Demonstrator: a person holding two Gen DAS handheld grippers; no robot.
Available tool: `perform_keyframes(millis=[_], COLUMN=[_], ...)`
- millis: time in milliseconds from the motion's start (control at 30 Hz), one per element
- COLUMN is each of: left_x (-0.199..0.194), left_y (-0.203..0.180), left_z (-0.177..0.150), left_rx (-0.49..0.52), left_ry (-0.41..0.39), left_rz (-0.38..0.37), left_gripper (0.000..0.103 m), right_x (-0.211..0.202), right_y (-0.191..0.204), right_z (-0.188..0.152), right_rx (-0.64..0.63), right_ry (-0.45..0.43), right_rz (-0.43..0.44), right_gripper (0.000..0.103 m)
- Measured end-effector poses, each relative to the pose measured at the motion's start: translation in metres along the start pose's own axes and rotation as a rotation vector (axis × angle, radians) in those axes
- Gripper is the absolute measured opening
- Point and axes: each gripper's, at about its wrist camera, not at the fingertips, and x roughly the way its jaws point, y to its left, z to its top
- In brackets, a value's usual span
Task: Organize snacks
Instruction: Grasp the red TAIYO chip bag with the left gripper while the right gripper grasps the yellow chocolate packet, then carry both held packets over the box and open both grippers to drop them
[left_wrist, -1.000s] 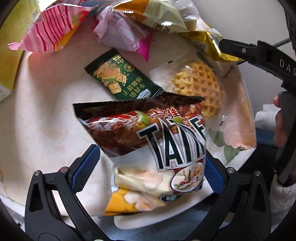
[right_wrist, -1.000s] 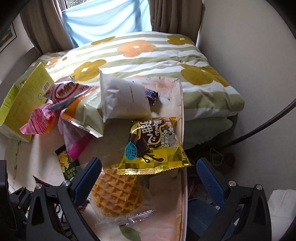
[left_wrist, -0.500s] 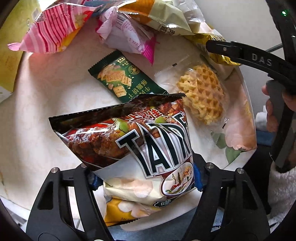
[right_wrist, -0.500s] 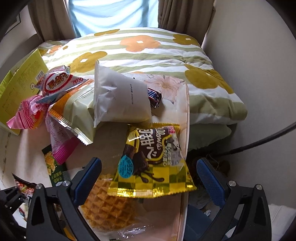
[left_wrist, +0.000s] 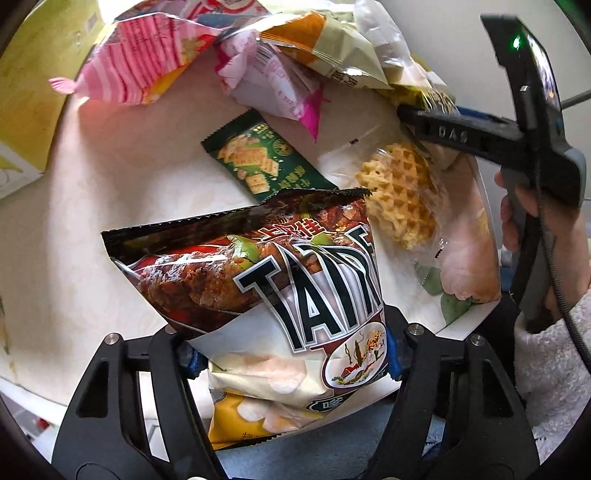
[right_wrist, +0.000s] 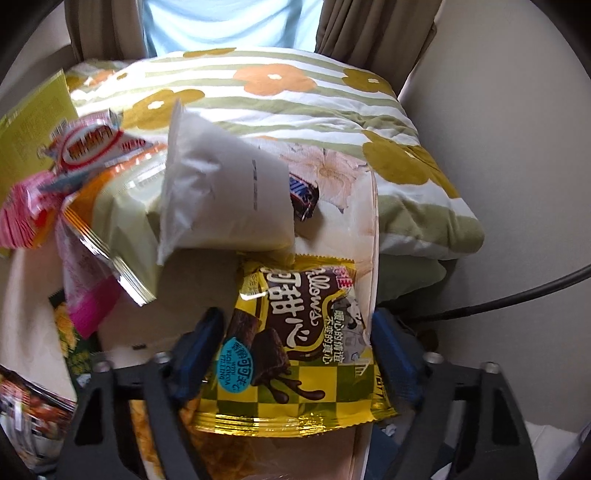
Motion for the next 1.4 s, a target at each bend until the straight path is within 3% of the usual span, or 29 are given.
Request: perform_keyframes(millis=[200,867,1133,1400], left_x=[-0.012,-0.070,-0.101,-0.147], left_y=[0.004,0.000,-0.006,0.014], left_z=[-0.005,-0.019,-0.021,-0.007], left_rx=[-0.020,-0.031,-0.018,-0.024], left_ry=[-0.024,-0.164,-0.260,-0.384], left_rz=[0.012,0.033,0.045,0.060], left_gripper=[0.066,0.066,0.065,0.065], right_x=[-0.002,-0.067,-0.120,-0.170], right_y=[0.004,-0.005,-0.003,0.014], right_z=[-0.006,-0.044,-0.048,-0.025], right_rx=[-0.019,0.119,0.118,0.106], right_ry=[-0.014,-0.038,-0.131,-0.255], right_rz=[-0.033,0.090,0.134,0.181], right_gripper=[0.062,0.058,0.058,0.058])
